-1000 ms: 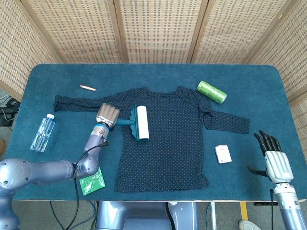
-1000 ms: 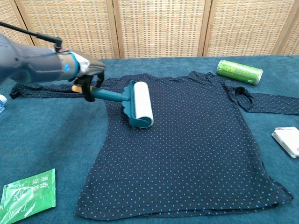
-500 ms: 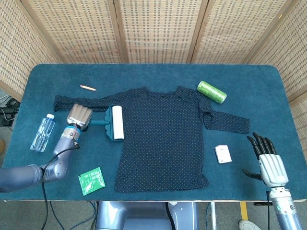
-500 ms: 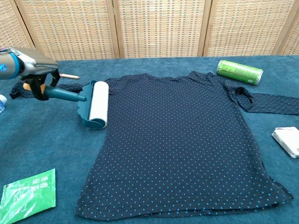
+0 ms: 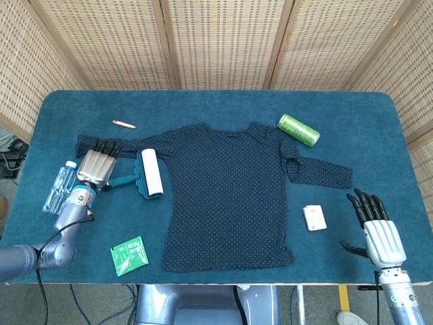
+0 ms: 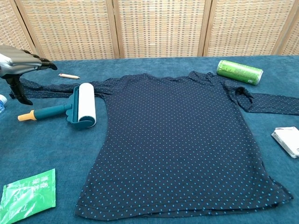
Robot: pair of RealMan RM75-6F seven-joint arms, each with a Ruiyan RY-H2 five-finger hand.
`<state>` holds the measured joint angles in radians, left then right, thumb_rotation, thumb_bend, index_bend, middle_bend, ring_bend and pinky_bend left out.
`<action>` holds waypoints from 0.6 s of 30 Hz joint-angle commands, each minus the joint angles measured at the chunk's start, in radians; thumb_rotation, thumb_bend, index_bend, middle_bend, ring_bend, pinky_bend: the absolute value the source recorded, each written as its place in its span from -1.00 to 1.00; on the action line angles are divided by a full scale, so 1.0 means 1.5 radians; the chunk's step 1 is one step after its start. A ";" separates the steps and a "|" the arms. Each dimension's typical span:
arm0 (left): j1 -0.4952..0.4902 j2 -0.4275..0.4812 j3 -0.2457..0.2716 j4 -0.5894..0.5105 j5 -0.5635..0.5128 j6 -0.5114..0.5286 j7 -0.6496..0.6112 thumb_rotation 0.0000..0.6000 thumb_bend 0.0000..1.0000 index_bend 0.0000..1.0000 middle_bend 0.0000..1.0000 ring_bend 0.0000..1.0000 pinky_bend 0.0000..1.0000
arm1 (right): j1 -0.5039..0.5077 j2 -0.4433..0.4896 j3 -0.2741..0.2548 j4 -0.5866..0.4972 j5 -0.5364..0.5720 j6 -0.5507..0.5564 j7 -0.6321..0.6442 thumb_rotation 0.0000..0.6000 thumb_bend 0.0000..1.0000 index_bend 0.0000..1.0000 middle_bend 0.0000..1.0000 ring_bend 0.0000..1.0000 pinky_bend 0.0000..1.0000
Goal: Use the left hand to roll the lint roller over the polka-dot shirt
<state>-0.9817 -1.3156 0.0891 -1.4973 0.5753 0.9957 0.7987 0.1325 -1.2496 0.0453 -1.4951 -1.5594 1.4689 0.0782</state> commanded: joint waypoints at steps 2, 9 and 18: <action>0.070 0.019 -0.030 -0.037 0.104 0.061 -0.147 1.00 -0.63 -1.00 -1.00 -1.00 -1.00 | -0.001 0.001 -0.001 -0.002 -0.004 0.004 -0.002 1.00 -0.96 -1.00 -1.00 -1.00 -1.00; 0.257 0.009 0.026 -0.066 0.386 0.357 -0.262 1.00 -0.63 -1.00 -1.00 -1.00 -1.00 | -0.002 0.002 0.003 0.001 0.005 0.004 -0.001 1.00 -0.96 -1.00 -1.00 -1.00 -1.00; 0.405 -0.024 0.059 -0.021 0.486 0.480 -0.338 1.00 -0.63 -1.00 -1.00 -1.00 -1.00 | -0.001 -0.004 0.007 0.009 0.007 0.005 -0.017 1.00 -0.96 -1.00 -1.00 -1.00 -1.00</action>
<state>-0.4272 -1.3348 0.1537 -1.5494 1.2616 1.6746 0.3310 0.1301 -1.2549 0.0547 -1.4827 -1.5499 1.4767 0.0558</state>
